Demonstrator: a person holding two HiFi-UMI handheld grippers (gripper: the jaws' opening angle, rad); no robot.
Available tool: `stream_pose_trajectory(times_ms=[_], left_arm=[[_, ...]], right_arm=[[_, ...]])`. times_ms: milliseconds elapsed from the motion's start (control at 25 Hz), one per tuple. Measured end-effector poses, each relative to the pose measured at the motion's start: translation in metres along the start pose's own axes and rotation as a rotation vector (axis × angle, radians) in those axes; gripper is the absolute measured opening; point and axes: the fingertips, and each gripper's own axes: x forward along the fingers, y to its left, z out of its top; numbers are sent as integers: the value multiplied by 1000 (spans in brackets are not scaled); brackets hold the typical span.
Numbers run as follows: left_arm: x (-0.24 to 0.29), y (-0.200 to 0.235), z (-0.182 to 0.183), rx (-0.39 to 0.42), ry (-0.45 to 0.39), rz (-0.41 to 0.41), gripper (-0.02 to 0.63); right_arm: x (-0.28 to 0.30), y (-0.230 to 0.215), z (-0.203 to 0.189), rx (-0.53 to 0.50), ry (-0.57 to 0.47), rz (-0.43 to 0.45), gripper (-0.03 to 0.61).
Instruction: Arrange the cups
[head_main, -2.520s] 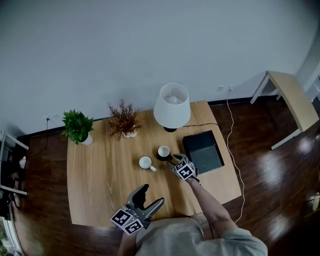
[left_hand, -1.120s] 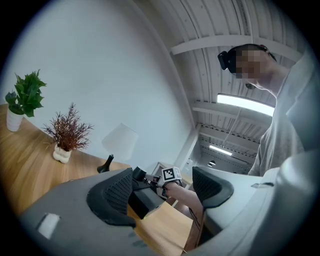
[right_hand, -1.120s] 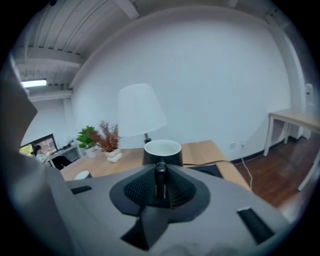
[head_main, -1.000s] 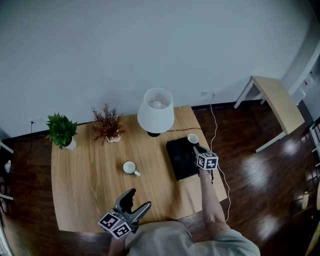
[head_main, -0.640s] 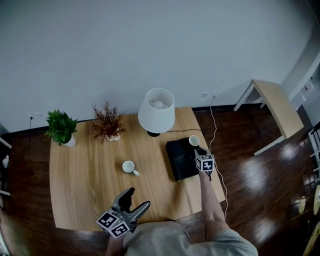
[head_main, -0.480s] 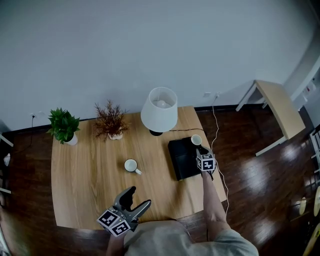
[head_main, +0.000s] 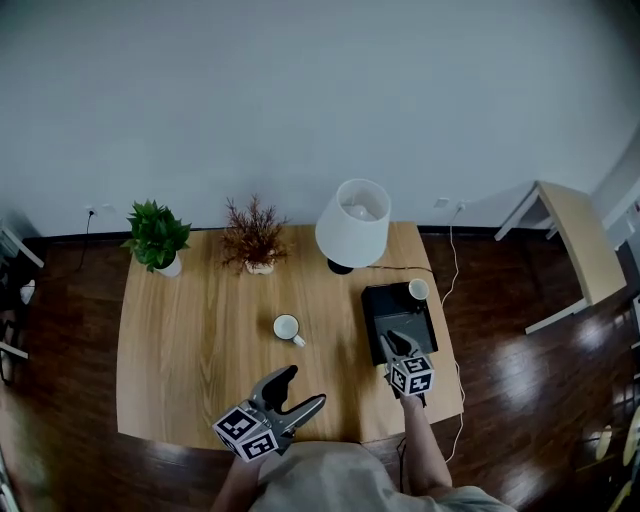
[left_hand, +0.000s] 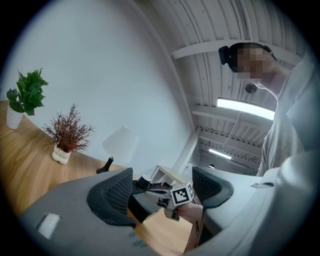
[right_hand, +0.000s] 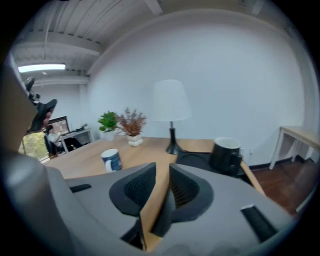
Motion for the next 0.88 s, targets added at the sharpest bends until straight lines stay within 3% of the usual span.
stream_pose_trajectory(times_ms=[160,360,640,880], left_arm=[[0,0,2,0,-6,-2,361],[-9,4,6,-9,-29,16,360],[-20,17,8,-43,-58,55,362],[-24,25,10,-61,-77,74,373]], right_arm=[[12,85,-10,-51,22,159,77],[24,148,-12,-118,50,273,127],[39,177,-19,-201,111,316,130],[65,187,-30,-272,184,331,208]])
